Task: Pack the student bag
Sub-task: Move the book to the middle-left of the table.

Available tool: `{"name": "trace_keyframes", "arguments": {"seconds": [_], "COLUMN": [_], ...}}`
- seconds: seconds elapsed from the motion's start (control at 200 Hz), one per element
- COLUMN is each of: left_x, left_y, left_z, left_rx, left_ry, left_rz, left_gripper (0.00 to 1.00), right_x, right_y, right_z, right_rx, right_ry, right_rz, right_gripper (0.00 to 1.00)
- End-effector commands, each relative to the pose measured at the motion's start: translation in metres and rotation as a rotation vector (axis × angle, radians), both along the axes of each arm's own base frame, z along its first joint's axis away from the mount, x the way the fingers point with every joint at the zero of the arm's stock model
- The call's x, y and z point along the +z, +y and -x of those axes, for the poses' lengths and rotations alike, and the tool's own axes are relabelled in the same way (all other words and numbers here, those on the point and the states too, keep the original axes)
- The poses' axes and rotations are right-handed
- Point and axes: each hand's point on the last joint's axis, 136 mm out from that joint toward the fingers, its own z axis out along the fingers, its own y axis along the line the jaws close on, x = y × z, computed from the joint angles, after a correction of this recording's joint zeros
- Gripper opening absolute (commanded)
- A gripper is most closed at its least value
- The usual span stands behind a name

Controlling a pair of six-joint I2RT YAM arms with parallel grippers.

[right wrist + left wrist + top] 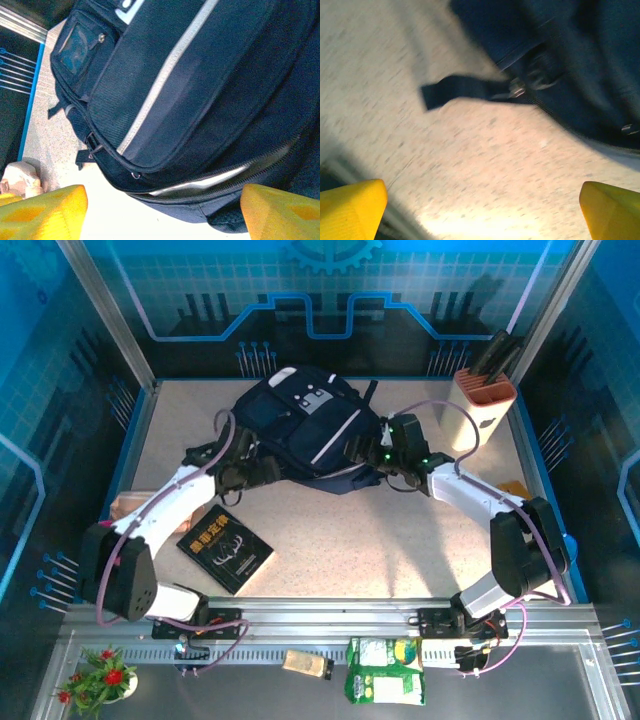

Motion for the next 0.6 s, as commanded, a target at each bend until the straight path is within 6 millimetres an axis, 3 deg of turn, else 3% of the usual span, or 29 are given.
{"name": "trace_keyframes", "arguments": {"seconds": [0.0,0.11,0.29,0.465,0.595], "left_x": [-0.030,-0.047,-0.067,-0.090,-0.096], "left_y": [0.031,0.036,0.024,0.003,-0.021], "left_z": [0.039,0.049,0.042,0.042,0.037], "left_rx": [0.128,0.152,0.095,0.049,0.024], "left_ry": [0.112,0.130,0.151,0.206,0.199], "left_rz": [-0.044,-0.029,0.014,0.108,0.214], "left_gripper": [0.99,0.99,0.99,0.96,0.95], "right_x": [0.007,0.007,0.007,0.006,0.006], "right_y": [0.013,0.022,0.030,0.029,0.028], "right_z": [-0.003,-0.004,-0.004,-0.001,0.000], "right_rx": [0.039,0.059,0.078,0.074,0.070], "right_ry": [-0.024,-0.022,-0.013,-0.012,-0.011], "right_rz": [0.028,0.027,0.018,0.026,0.030], "right_gripper": [0.81,0.81,0.81,0.81,0.81]}}
